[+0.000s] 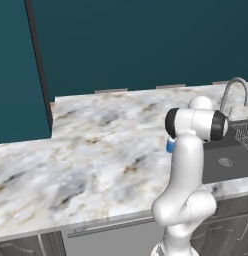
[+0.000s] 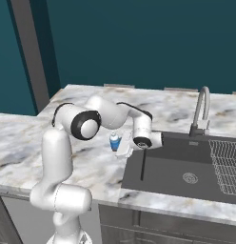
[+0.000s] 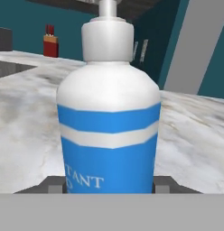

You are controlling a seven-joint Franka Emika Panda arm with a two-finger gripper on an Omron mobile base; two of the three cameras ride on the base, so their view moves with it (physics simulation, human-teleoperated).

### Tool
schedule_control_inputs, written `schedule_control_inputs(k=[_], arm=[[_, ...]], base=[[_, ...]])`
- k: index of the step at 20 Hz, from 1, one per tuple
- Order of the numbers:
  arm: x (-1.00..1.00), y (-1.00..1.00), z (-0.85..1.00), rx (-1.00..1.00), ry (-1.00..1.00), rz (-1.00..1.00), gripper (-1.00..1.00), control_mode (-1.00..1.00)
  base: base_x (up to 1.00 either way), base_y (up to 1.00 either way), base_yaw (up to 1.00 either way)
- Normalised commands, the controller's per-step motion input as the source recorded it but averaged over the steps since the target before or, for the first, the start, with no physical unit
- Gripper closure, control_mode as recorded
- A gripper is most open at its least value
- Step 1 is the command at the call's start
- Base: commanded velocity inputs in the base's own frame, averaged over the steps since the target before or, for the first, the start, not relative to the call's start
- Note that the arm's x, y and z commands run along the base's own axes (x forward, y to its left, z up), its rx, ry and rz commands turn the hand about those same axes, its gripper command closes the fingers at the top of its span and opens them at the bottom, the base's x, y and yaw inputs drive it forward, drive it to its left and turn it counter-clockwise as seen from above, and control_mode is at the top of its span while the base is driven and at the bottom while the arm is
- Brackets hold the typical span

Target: Locate and retrieve the soap dispenser and dish brush from the cabinet. Place them next to the sink.

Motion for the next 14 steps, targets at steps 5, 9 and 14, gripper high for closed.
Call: schedule_control_inputs(k=[5,9,14], arm=[[0.29,0.00,-0.23,-0.08,0.07,0.00,1.00,-1.00],[0.23,0.00,-0.31,-0.10,0.06,0.00,1.00,-1.00],[0.11,0.00,-0.33,-0.07,0.00,0.00,1.00,-1.00]], base=[[0.00,0.00,0.00],[0.00,0.00,0.00],[0.00,0.00,0.00]])
